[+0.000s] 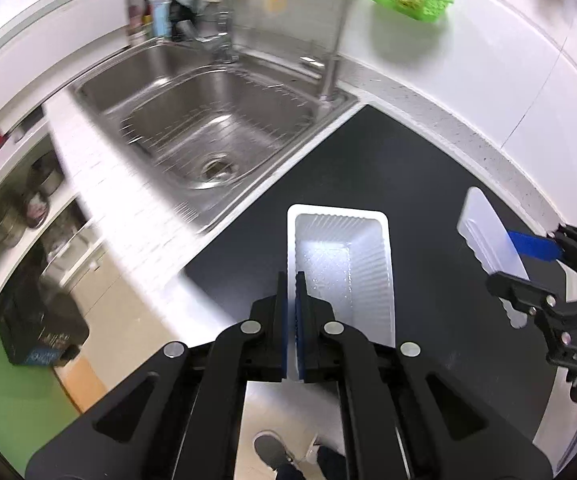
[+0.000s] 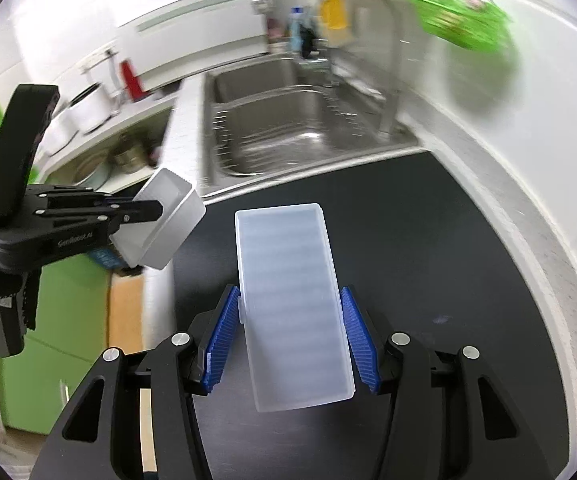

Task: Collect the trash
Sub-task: 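Grasp the white plastic box with the left tool while the right tool holds the lid, then carry the lid and box over the pink bin and open both tools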

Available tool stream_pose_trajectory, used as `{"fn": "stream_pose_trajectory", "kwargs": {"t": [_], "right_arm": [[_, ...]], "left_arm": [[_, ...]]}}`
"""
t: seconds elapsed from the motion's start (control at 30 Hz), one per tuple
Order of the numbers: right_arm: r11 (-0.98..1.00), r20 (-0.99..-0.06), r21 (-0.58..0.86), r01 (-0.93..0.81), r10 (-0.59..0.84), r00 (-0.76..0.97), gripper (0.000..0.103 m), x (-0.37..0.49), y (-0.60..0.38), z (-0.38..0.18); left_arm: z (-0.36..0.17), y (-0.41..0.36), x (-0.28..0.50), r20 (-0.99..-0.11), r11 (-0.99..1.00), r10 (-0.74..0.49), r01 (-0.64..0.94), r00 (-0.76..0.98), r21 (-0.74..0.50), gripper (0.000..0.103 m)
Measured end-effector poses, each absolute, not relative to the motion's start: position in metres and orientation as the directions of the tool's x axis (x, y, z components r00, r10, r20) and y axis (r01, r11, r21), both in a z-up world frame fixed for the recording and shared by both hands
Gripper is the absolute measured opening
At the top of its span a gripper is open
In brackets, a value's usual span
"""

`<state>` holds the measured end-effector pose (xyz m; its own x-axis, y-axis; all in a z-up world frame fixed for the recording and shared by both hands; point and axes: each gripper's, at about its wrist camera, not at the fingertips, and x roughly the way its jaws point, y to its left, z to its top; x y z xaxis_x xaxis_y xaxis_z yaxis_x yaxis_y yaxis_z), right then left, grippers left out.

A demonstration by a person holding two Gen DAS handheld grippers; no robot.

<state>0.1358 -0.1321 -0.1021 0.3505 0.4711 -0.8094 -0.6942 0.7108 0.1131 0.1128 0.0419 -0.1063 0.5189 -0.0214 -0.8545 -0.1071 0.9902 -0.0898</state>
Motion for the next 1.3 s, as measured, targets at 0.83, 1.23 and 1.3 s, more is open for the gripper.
{"fn": "stream_pose_trajectory", "kwargs": {"t": [0.83, 1.23, 1.3], "right_arm": [[0.37, -0.924, 0.123, -0.921, 0.381, 0.029, 0.051, -0.013, 0.162, -0.292], [0.352, -0.965, 0.131, -0.927, 0.261, -0.037, 0.051, -0.027, 0.208, -0.462], [0.356, -0.967, 0.133, -0.925, 0.252, -0.042, 0.051, -0.027, 0.211, -0.48]], "left_arm": [[-0.307, 0.273, -0.131, -0.943, 0.821, 0.07, -0.556, 0.325, -0.131, 0.003], [-0.525, 0.318, -0.156, -0.974, 0.755, -0.032, -0.632, 0.226, -0.172, 0.003], [-0.557, 0.322, -0.158, -0.976, 0.747, -0.042, -0.642, 0.216, -0.174, 0.003]]}}
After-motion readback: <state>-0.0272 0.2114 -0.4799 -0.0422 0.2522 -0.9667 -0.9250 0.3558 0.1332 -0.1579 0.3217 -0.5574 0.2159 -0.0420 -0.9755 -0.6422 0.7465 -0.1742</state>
